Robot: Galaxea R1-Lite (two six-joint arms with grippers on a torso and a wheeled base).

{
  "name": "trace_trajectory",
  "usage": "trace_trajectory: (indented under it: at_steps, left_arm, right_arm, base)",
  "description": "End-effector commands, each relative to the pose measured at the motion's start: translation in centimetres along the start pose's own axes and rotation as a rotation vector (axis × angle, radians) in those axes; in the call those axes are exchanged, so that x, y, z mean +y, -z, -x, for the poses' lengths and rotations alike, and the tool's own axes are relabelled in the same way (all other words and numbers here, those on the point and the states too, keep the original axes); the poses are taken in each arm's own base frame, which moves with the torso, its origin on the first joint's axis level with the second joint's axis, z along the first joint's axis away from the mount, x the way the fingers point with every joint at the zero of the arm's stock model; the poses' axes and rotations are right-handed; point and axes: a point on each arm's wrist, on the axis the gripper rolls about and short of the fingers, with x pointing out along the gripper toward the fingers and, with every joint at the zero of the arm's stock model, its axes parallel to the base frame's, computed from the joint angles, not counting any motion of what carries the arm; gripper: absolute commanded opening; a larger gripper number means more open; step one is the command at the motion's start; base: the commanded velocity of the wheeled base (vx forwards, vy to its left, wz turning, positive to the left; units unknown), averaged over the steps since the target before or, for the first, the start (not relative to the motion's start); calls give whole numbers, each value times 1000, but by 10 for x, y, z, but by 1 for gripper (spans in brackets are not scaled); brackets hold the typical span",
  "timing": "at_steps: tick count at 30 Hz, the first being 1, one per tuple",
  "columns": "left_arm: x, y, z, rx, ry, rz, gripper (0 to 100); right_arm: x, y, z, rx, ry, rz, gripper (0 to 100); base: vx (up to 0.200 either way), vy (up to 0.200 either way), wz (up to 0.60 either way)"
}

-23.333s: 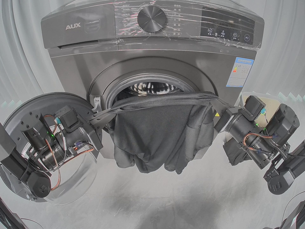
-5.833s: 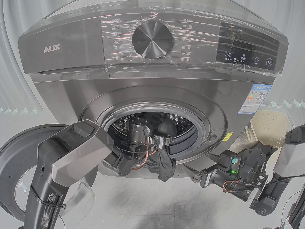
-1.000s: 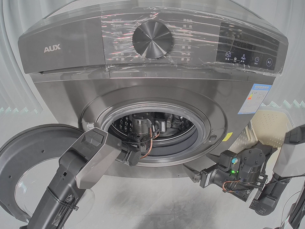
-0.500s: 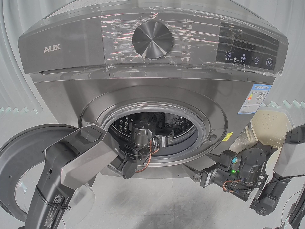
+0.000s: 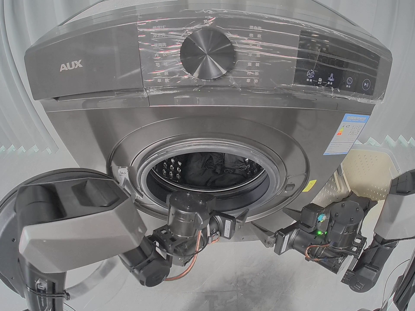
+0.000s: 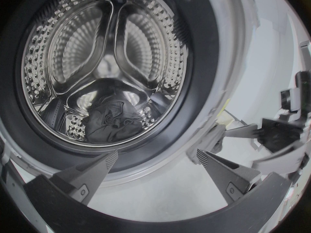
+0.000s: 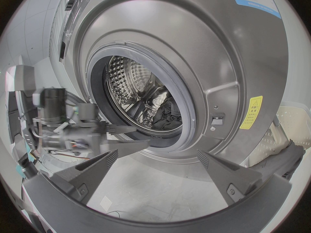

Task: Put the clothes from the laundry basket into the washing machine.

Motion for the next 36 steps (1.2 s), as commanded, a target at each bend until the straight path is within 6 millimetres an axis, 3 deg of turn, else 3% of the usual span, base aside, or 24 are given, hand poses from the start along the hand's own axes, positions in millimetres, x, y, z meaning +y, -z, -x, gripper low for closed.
trace_trajectory:
  at_steps: [1, 6, 7, 13, 17, 24, 30, 36]
  left_arm:
    - [-28, -25, 66, -64, 98, 56, 100]
    - [-21, -29, 92, -127, 79, 75, 100]
    - [-16, -28, 110, -144, 82, 81, 100]
    - [1, -21, 151, -138, 46, 73, 100]
    - [8, -26, 165, -167, -52, 77, 100]
    - [15, -33, 190, -200, -69, 65, 100]
    - [27, -30, 201, -187, -119, 32, 100]
    - [38, -29, 216, -187, -151, 3, 100]
  right_arm:
    - [-3, -7, 11, -20, 5, -5, 100]
    - [-6, -11, 21, -30, 15, -2, 100]
    - [-7, -13, 25, -34, 20, 0, 100]
    - [-9, -21, 42, -66, 27, 5, 100]
    - [-10, -27, 58, -92, 25, 21, 100]
    - [-16, -30, 87, -126, 100, 18, 100]
    - [-32, -40, 98, -180, 180, 27, 100]
    - [-32, -40, 107, -150, 192, 26, 100]
  base:
    - [0, 0, 0]
    - [0, 0, 0]
    - [0, 0, 0]
    - [0, 0, 0]
    - [0, 0, 0]
    - [0, 0, 0]
    - [-200, 0, 0]
    - [-200, 0, 0]
